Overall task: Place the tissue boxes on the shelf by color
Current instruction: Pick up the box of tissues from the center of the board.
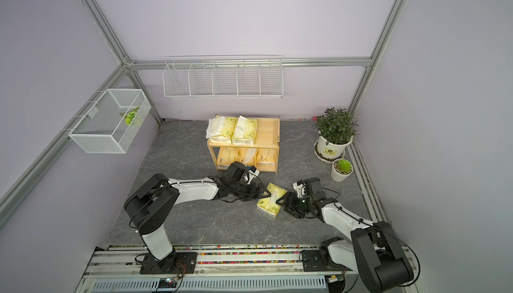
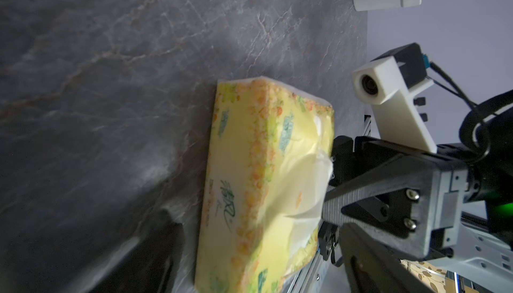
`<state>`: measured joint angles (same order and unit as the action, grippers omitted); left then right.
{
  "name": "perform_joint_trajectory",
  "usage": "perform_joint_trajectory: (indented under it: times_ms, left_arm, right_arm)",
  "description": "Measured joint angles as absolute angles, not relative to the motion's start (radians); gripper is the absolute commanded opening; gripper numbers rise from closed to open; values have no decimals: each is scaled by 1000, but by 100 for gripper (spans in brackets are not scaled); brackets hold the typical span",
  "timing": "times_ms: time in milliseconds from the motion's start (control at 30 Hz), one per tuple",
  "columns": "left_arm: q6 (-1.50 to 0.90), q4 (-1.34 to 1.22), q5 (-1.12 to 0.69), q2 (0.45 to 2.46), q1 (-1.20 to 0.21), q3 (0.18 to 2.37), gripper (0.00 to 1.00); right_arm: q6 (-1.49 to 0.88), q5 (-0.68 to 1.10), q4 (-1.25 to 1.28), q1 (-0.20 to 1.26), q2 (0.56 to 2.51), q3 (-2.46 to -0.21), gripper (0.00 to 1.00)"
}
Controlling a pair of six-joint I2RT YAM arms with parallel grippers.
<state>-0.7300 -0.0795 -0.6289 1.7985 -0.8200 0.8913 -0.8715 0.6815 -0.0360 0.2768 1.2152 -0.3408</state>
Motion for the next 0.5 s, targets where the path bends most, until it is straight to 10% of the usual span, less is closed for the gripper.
perform_joint_trajectory:
  times_ms: [300, 500]
  left_arm:
    - [-757, -133, -658, 1800, -820, 871, 46]
    - [-769, -141, -663, 1808, -818, 865, 36]
  right_arm:
    - [-875, 680, -6, 296, 1233, -349, 40]
    - [-875, 674, -7, 304, 1233, -355, 34]
